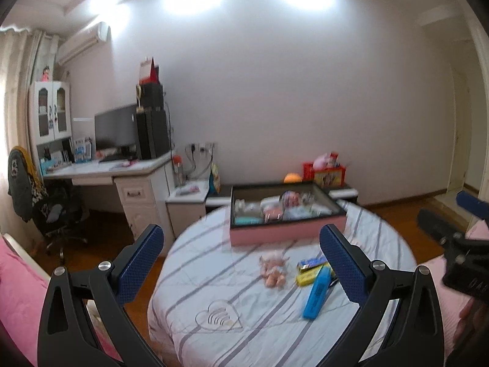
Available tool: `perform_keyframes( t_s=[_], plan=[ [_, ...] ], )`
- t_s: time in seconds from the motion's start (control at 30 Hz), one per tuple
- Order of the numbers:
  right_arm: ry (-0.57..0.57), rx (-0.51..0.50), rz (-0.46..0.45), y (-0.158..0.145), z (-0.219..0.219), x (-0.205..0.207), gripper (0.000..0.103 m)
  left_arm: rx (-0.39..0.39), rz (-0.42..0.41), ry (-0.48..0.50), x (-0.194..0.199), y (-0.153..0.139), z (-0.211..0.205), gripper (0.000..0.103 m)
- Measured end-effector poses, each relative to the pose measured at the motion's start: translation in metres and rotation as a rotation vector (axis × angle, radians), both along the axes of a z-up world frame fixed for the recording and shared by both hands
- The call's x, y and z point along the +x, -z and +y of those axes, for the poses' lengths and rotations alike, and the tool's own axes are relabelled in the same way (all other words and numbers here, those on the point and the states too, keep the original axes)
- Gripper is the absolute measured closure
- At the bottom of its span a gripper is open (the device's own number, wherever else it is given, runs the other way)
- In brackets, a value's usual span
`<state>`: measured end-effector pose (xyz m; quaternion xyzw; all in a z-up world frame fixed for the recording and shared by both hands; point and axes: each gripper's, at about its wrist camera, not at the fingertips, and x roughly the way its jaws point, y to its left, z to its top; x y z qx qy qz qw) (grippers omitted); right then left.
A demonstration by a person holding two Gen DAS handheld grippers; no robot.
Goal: Organize rigid objects
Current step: 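Withdraw both tools from the pink box back over the table, then grasp the baby doll with the left tool while the right tool grasps the pink-white block cat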
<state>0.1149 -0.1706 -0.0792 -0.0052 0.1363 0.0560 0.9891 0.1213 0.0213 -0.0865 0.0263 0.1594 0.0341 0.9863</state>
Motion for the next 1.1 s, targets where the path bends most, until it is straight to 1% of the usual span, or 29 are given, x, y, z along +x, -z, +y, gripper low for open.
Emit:
perform_keyframes(
  t_s=[0.07,0.2,0.27,0.37,0.57,0.67,0.73,0.8,0.87,0.9,0.97,1.03,1.1],
  plan=[
    [0.009,0.002,0.035,0.01,-0.004,0.011,0.0,0.003,0.035,-0.004,0.011,0.012,0.002,0.0],
    [0.027,0.007,0.106,0.03,-0.012,0.031,0.0,-0.001,0.16,0.004,0.043,0.047,0.005,0.0],
    [0.031,0.012,0.139,0.041,-0.016,0.041,0.0,-0.016,0.212,0.004,0.057,0.061,0.007,0.0],
    [0.033,0.027,0.199,0.058,-0.023,0.061,0.0,-0.058,0.294,0.013,0.085,0.085,0.011,0.0],
    [0.052,0.031,0.282,0.084,-0.035,0.091,0.0,-0.094,0.396,0.06,0.133,0.118,0.002,0.0],
    [0.063,0.031,0.315,0.094,-0.041,0.107,0.0,-0.109,0.442,0.059,0.154,0.131,0.0,0.0],
    [0.072,0.032,0.338,0.1,-0.044,0.119,0.0,-0.107,0.483,0.063,0.169,0.141,-0.005,0.0],
    [0.076,0.035,0.355,0.104,-0.047,0.129,0.0,-0.087,0.517,0.059,0.182,0.149,-0.009,0.0],
    [0.078,0.031,0.368,0.108,-0.048,0.139,0.0,-0.098,0.576,0.079,0.196,0.157,-0.009,0.0],
    [0.078,0.027,0.377,0.11,-0.048,0.144,0.0,-0.097,0.59,0.079,0.201,0.159,-0.01,0.0],
    [0.072,0.018,0.394,0.114,-0.047,0.154,0.0,-0.06,0.597,0.056,0.208,0.161,-0.01,0.0],
    [0.063,-0.01,0.418,0.118,-0.043,0.166,0.0,-0.05,0.601,0.073,0.214,0.162,-0.012,0.001],
    [0.043,-0.031,0.447,0.122,-0.04,0.178,0.0,-0.06,0.604,0.097,0.215,0.163,-0.011,0.006]
  ],
)
